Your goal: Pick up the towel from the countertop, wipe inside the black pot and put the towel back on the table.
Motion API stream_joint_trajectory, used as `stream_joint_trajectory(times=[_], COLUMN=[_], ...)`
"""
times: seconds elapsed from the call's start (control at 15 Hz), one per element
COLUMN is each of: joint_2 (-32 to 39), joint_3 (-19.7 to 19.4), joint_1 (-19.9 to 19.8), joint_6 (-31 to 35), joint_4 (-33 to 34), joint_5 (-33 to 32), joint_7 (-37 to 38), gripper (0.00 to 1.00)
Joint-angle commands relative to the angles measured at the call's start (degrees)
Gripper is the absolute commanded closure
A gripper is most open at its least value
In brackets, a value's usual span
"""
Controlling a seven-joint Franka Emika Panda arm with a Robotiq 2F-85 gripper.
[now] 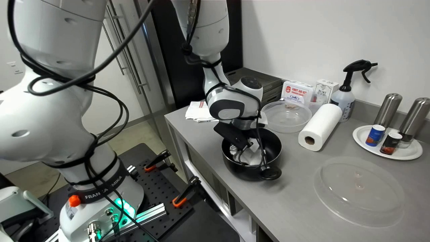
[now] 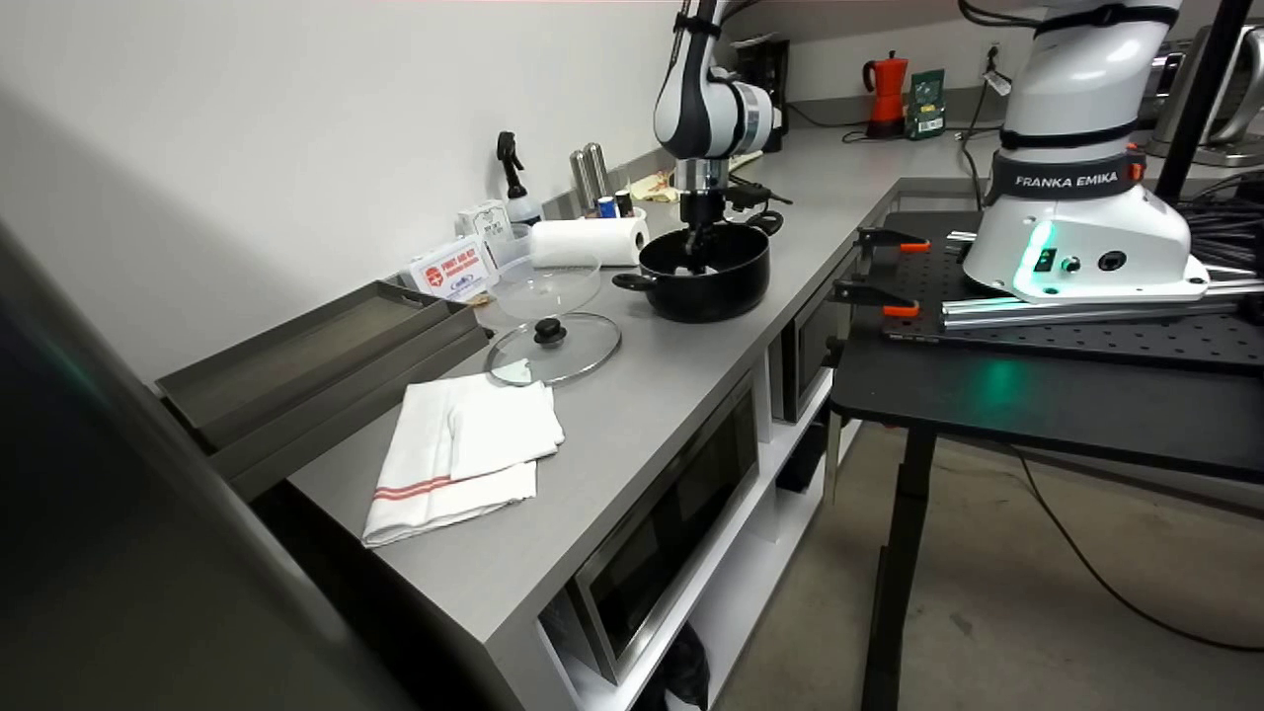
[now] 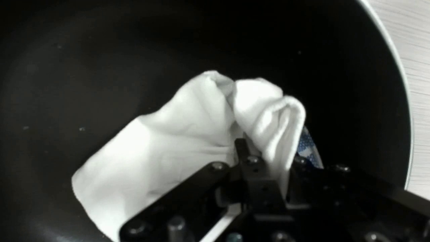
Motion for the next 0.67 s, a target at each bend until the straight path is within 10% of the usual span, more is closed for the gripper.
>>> stream_joint_trajectory(times=[0.0,0.6], joint_2=[2.9,6.1], joint_3=[-4.5,-9.2], joint_1=[6.0,11.6], joint_6=[0.9,-0.4], joint_4=[2.3,7.1], joint_5=[-4.7,-10.9], joint_7=[6.9,16.4], gripper=[0.97,0.97])
